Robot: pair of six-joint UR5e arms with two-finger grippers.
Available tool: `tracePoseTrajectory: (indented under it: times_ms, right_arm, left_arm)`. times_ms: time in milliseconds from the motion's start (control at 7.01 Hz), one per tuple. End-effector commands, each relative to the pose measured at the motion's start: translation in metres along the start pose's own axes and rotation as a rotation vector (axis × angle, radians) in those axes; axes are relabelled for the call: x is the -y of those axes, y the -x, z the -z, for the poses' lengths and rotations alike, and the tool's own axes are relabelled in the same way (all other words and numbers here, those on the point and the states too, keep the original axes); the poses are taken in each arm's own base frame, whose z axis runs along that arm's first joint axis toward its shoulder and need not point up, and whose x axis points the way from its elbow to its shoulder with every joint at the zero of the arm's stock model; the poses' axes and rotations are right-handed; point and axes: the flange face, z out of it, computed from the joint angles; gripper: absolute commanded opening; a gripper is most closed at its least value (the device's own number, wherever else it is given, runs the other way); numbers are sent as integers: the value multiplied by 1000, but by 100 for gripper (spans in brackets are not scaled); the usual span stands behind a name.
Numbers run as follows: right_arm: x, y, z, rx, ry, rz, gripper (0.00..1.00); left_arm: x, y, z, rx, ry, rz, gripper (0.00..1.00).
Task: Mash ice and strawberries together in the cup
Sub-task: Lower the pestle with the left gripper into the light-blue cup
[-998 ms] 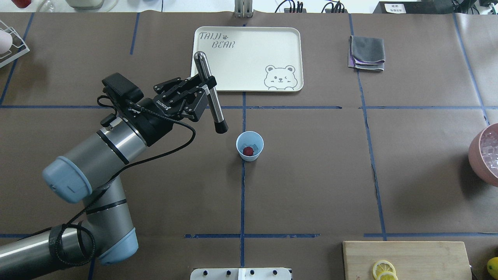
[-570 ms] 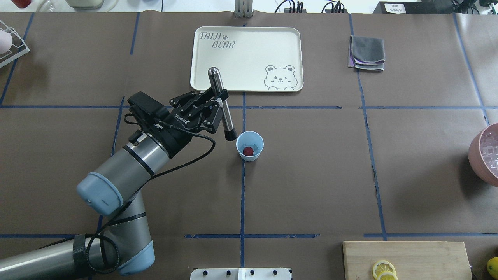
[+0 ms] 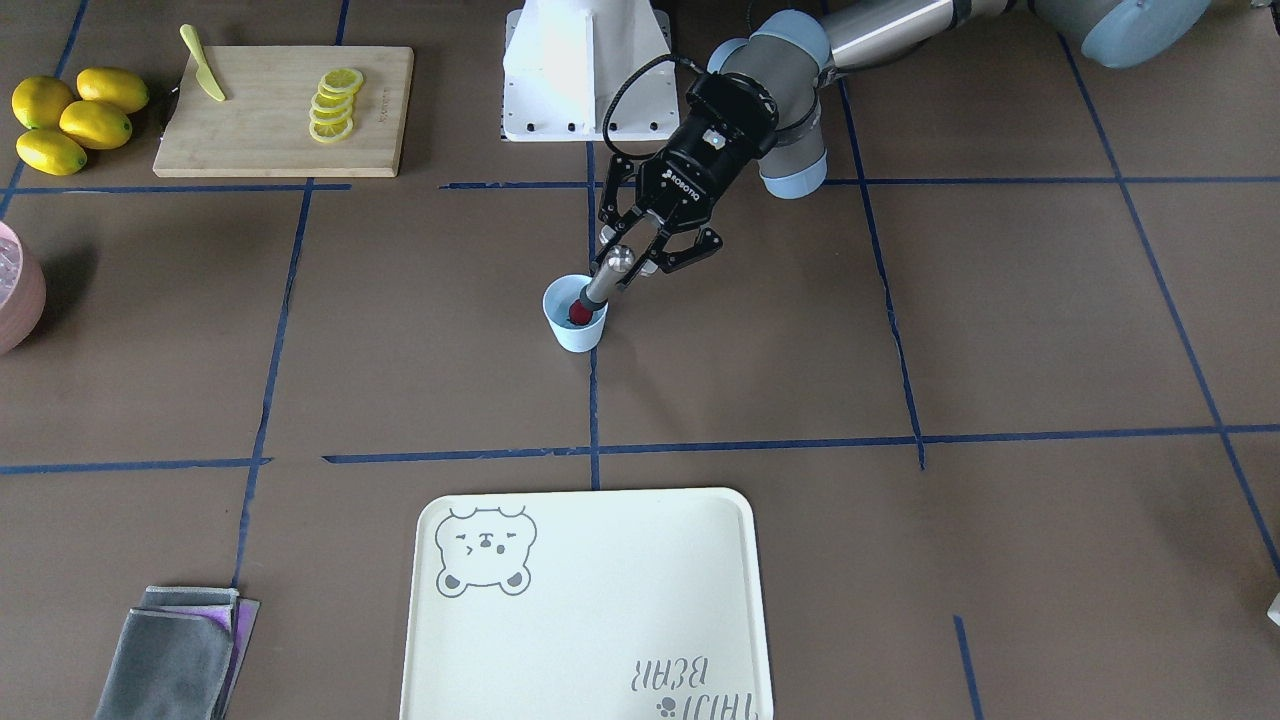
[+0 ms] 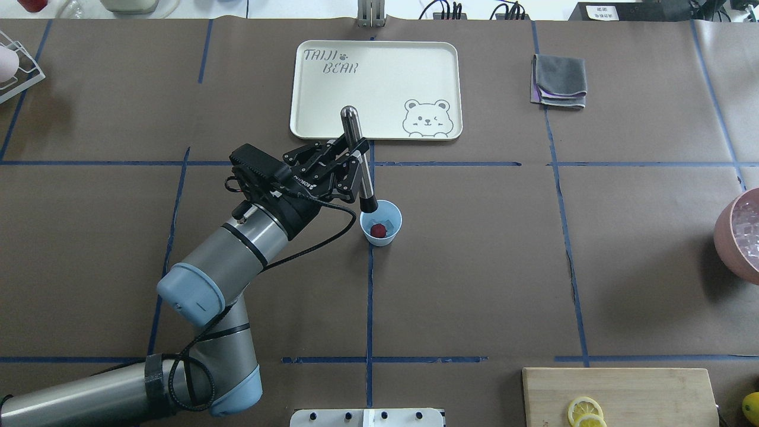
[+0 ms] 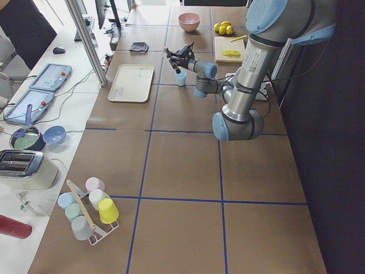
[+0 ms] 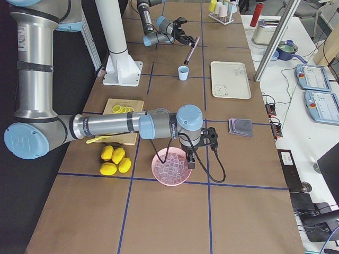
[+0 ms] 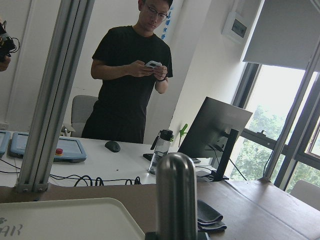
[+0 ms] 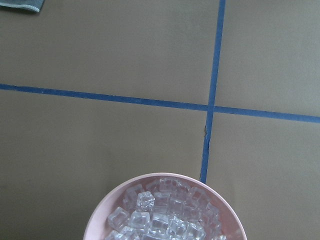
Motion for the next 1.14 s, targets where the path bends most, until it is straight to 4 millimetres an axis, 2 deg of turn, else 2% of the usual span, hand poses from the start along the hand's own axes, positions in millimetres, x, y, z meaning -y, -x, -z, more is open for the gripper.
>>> tracePoseTrajectory:
  times_ms: [0, 428, 998]
  right_arm:
    - [-2, -2, -2, 0, 4, -4, 99]
    - [-2, -2, -2, -2, 5, -5, 99]
    - [-1, -4, -3, -3, 6, -3, 99]
  left_arm:
    - [-8, -3, -10, 5, 7, -7, 0]
    - [-23, -18, -3, -10, 32, 2, 0]
    - [-33, -13, -4, 1, 47, -8, 0]
